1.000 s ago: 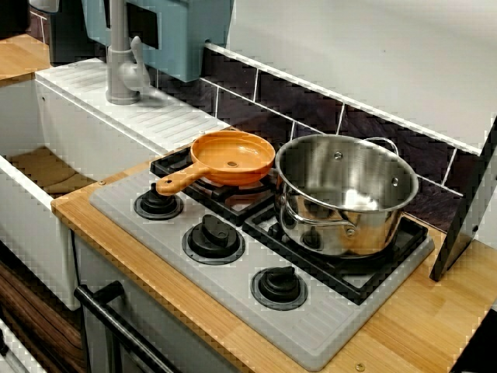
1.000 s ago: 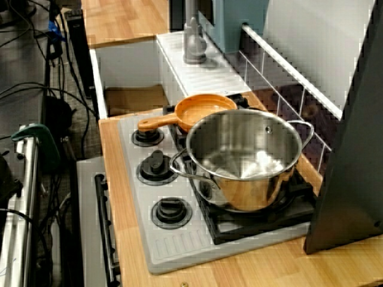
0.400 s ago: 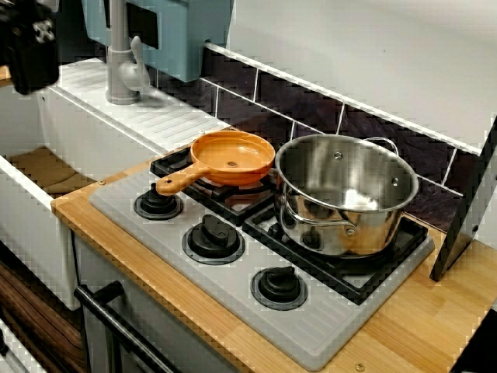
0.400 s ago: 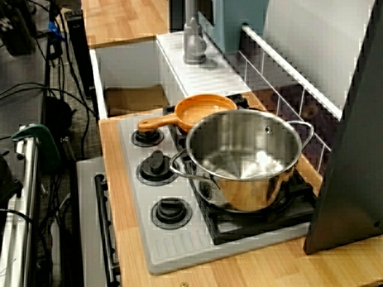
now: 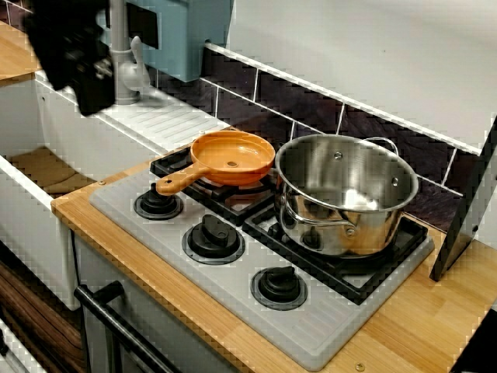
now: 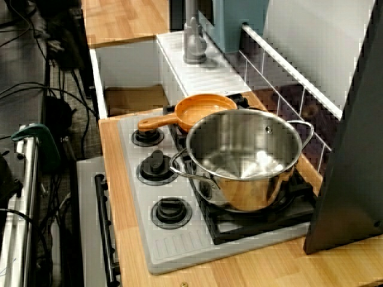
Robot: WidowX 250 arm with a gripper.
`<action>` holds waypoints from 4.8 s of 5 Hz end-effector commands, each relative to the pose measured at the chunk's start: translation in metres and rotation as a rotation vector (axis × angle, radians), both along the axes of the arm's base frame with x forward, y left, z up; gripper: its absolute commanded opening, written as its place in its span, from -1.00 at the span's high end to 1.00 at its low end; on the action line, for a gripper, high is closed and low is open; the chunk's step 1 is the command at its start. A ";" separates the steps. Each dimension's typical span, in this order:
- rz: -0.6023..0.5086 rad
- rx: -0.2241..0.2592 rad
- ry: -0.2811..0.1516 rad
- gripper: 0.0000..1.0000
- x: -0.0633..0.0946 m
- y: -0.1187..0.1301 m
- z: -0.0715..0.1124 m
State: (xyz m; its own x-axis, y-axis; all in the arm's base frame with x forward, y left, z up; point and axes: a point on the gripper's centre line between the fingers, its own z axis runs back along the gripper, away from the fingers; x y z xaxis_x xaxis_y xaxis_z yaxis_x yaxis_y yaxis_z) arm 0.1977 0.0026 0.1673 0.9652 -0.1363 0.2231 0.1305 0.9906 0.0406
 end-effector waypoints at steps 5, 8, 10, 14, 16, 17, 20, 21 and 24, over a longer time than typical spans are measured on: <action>-0.042 0.081 0.002 -1.00 0.049 -0.005 -0.005; -0.029 0.108 -0.006 -1.00 0.071 -0.013 -0.037; -0.018 0.094 -0.005 -1.00 0.082 -0.014 -0.058; 0.029 0.036 -0.001 -1.00 0.090 -0.019 -0.089; 0.035 0.048 0.018 -1.00 0.084 -0.022 -0.098; 0.030 0.026 0.014 1.00 0.082 -0.023 -0.100; 0.008 0.010 0.004 1.00 0.070 -0.013 -0.066; -0.018 -0.018 -0.008 1.00 0.060 -0.001 -0.042; 0.037 0.074 0.008 1.00 0.036 0.040 -0.026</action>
State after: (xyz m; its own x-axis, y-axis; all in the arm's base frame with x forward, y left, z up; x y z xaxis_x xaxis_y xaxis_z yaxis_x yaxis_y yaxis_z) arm 0.2299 0.0410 0.1314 0.9778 -0.1106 0.1780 0.0979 0.9921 0.0783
